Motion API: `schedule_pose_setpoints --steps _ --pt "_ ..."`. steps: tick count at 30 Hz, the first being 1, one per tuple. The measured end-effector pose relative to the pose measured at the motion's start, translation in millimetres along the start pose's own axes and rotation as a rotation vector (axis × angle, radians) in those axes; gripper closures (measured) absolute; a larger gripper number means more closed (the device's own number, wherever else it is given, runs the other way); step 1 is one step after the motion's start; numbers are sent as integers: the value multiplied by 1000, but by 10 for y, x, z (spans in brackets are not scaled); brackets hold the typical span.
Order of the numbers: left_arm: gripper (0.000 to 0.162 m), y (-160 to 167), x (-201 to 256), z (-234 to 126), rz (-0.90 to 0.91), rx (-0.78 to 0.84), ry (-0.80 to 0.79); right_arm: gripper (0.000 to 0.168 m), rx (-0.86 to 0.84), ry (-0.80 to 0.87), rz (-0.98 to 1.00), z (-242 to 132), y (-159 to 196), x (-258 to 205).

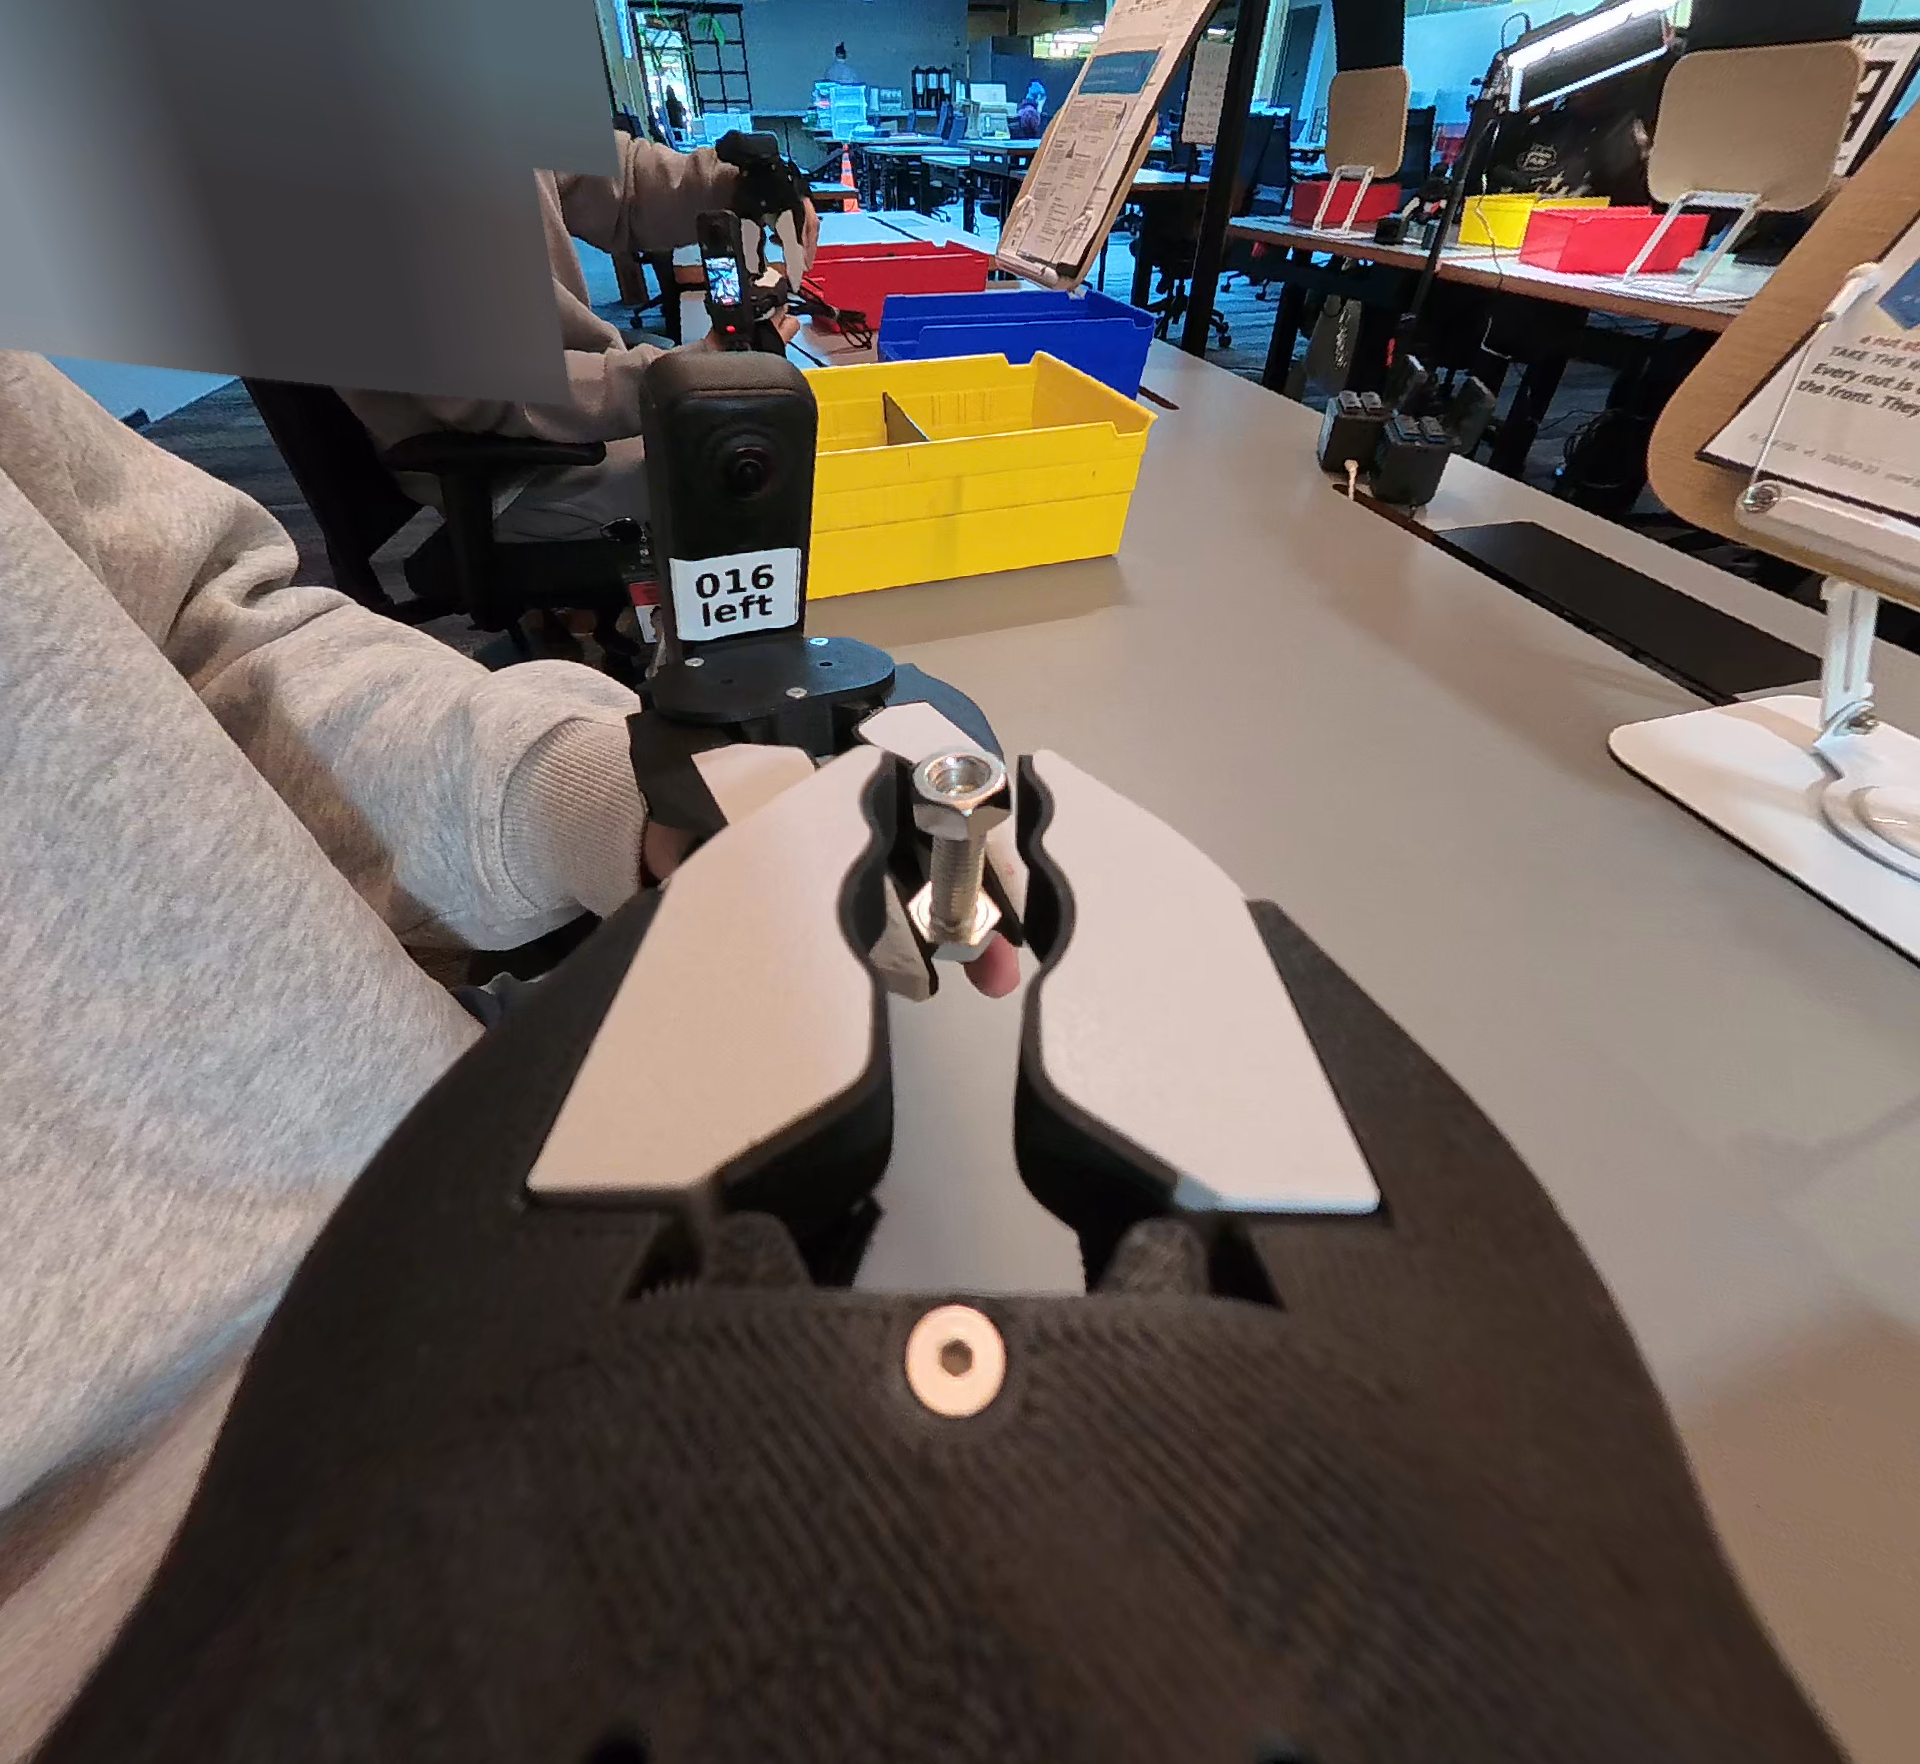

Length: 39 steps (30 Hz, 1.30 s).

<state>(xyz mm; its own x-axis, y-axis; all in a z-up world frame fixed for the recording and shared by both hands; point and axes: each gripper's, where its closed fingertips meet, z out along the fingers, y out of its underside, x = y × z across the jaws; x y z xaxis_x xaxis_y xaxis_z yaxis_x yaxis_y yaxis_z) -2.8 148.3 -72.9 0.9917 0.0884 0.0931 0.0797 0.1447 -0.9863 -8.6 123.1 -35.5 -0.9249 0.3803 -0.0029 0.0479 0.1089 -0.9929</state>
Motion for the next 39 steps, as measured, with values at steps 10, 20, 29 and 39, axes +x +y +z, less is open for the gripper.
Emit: schedule_pose_setpoints --steps 10,20,29,39 --pt "144 -10 4 -1 -5 6 4 141 35 -1 9 -38 -56 16" --pt "144 -34 -25 -14 -30 22 0 141 35 -20 7 -24 -37 -12" --pt "144 -48 -39 -23 -40 31 -4 147 30 -15 10 -52 -15 19" --pt "144 -31 -16 -10 -39 22 8 146 31 -6 -9 -30 -20 5"
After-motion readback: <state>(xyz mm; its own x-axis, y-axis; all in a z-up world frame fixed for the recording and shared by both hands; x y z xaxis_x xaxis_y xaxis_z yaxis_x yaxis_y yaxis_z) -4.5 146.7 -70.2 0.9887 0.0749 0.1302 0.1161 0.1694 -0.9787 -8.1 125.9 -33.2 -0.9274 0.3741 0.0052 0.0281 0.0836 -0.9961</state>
